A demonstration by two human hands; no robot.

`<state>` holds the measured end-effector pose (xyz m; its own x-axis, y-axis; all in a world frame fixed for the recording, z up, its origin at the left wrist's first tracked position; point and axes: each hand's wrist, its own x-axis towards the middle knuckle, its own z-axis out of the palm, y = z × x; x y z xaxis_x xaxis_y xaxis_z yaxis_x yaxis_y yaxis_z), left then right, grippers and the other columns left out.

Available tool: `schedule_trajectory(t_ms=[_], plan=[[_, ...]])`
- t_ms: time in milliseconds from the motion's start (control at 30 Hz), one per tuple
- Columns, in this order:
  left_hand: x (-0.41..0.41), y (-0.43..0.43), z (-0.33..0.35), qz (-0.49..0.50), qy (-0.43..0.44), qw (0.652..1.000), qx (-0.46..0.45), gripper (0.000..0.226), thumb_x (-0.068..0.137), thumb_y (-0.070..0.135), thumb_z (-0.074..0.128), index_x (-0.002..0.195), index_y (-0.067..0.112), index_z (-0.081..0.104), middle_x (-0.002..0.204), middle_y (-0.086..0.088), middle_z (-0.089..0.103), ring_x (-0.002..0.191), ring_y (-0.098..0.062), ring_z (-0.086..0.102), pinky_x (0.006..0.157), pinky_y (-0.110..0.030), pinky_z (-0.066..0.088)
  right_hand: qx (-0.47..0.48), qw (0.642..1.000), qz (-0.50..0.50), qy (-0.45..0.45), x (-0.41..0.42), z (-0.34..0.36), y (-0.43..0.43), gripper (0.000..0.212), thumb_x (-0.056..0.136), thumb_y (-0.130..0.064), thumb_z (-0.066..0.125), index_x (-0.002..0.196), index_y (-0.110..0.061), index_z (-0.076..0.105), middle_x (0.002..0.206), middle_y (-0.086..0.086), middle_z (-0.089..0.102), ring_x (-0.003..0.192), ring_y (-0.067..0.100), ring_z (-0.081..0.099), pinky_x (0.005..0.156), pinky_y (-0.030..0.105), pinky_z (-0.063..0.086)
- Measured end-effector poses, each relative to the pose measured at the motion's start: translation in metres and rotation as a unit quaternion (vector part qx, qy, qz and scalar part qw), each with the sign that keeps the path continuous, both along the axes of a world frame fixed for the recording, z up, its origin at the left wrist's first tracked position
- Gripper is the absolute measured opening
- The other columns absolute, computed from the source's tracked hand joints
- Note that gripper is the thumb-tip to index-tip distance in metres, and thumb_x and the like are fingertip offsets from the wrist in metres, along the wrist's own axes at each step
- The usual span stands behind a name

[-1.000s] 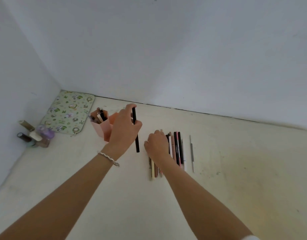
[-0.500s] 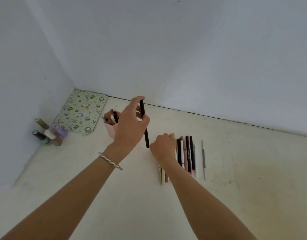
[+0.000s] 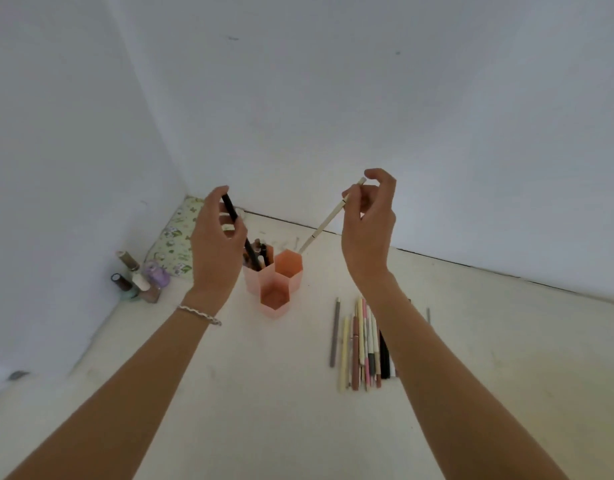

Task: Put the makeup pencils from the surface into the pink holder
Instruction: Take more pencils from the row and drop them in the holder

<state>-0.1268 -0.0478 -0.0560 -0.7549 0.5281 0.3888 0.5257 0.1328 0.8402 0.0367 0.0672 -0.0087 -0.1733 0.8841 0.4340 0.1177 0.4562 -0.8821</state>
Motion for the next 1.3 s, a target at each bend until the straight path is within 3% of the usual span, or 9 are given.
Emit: schedule_trajectory(t_ms=[167, 333, 467, 633, 700, 800, 967, 1067, 1300], plan=[[0.001, -0.011, -0.025, -0.041, 0.027, 0.997, -0.059, 0.036, 0.092, 0.007, 0.062, 0.123, 0.022, 0.051, 0.108, 0.001, 0.064, 0.095, -0.013, 0.066, 0.081, -0.021, 0.055, 0.017, 0.999, 0.031, 0.013, -0.016, -0.017, -0.017, 0.017, 0.1, -0.015, 0.045, 0.116, -0.021, 0.043, 0.086, 0.003, 0.066, 0.071, 0.007, 0.059, 0.066, 0.005, 0.041], [-0.004, -0.018, -0.028, -0.033, 0.141, 0.983, -0.11, 0.03, 0.096, 0.02, 0.057, 0.124, 0.01, 0.064, 0.132, -0.01, 0.058, 0.126, -0.028, 0.05, 0.109, -0.041, 0.037, 0.005, 0.999, 0.039, 0.004, -0.029, -0.026, -0.027, 0.016, 0.1, -0.02, 0.045, 0.116, -0.023, 0.042, 0.089, 0.0, 0.067, 0.074, 0.006, 0.06, 0.069, 0.015, 0.046], [-0.012, -0.019, -0.01, 0.032, 0.099, 0.994, -0.021, 0.034, 0.094, 0.016, 0.045, 0.126, 0.015, 0.056, 0.12, -0.003, 0.057, 0.109, -0.023, 0.056, 0.093, -0.041, 0.048, 0.017, 0.997, 0.066, -0.046, -0.042, -0.037, -0.039, 0.018, 0.101, -0.018, 0.047, 0.113, -0.031, 0.04, 0.09, -0.003, 0.064, 0.08, 0.007, 0.06, 0.071, 0.018, 0.047], [-0.001, -0.013, 0.007, 0.015, 0.065, 0.998, 0.018, 0.034, 0.094, 0.013, 0.045, 0.125, 0.018, 0.057, 0.115, 0.007, 0.054, 0.092, -0.005, 0.057, 0.078, -0.018, 0.05, 0.077, 0.97, 0.128, -0.192, -0.045, -0.066, -0.05, 0.009, 0.098, -0.012, 0.053, 0.106, -0.014, 0.055, 0.094, 0.002, 0.063, 0.084, 0.02, 0.058, 0.077, 0.034, 0.049], [0.013, -0.01, 0.011, -0.001, 0.042, 0.999, 0.018, 0.034, 0.093, 0.01, 0.045, 0.123, 0.017, 0.057, 0.114, 0.007, 0.055, 0.091, 0.0, 0.056, 0.077, -0.01, 0.047, 0.124, 0.959, 0.123, -0.222, -0.039, -0.073, -0.052, 0.011, 0.093, -0.008, 0.059, 0.103, -0.007, 0.064, 0.103, 0.005, 0.065, 0.094, 0.022, 0.059, 0.085, 0.03, 0.048], [0.046, -0.003, 0.009, -0.046, 0.019, 0.999, 0.006, 0.025, 0.089, 0.01, 0.048, 0.109, 0.021, 0.058, 0.103, 0.012, 0.058, 0.087, 0.003, 0.057, 0.074, -0.007, 0.045, 0.09, 0.976, 0.067, -0.188, -0.018, -0.07, -0.044, 0.019, 0.092, -0.008, 0.056, 0.11, -0.009, 0.063, 0.106, 0.0, 0.065, 0.089, 0.015, 0.059, 0.081, 0.02, 0.044], [0.107, 0.018, -0.032, -0.146, 0.0, 0.961, -0.233, 0.017, 0.091, 0.011, 0.056, 0.106, 0.017, 0.06, 0.092, 0.004, 0.064, 0.076, -0.013, 0.059, 0.062, -0.02, 0.048, -0.029, 0.986, -0.01, -0.162, 0.038, -0.064, -0.013, 0.029, 0.091, -0.002, 0.047, 0.114, -0.015, 0.06, 0.102, -0.007, 0.063, 0.085, 0.009, 0.058, 0.077, 0.024, 0.048], [0.138, 0.02, -0.066, -0.204, -0.011, 0.908, -0.367, 0.025, 0.091, 0.009, 0.054, 0.115, 0.012, 0.054, 0.097, -0.004, 0.065, 0.086, -0.018, 0.061, 0.072, -0.028, 0.05, -0.08, 0.981, -0.025, -0.176, 0.074, -0.067, -0.006, 0.032, 0.09, 0.0, 0.046, 0.113, -0.018, 0.06, 0.097, -0.008, 0.063, 0.076, 0.009, 0.054, 0.071, 0.024, 0.045], [0.165, 0.024, -0.101, -0.204, 0.03, 0.862, -0.464, 0.028, 0.09, 0.011, 0.055, 0.116, 0.007, 0.047, 0.109, -0.013, 0.06, 0.097, -0.031, 0.062, 0.078, -0.038, 0.049, -0.118, 0.967, -0.032, -0.224, 0.124, -0.089, -0.011, 0.023, 0.098, -0.008, 0.045, 0.111, -0.017, 0.061, 0.096, -0.008, 0.065, 0.074, 0.0, 0.057, 0.068, 0.011, 0.041]])
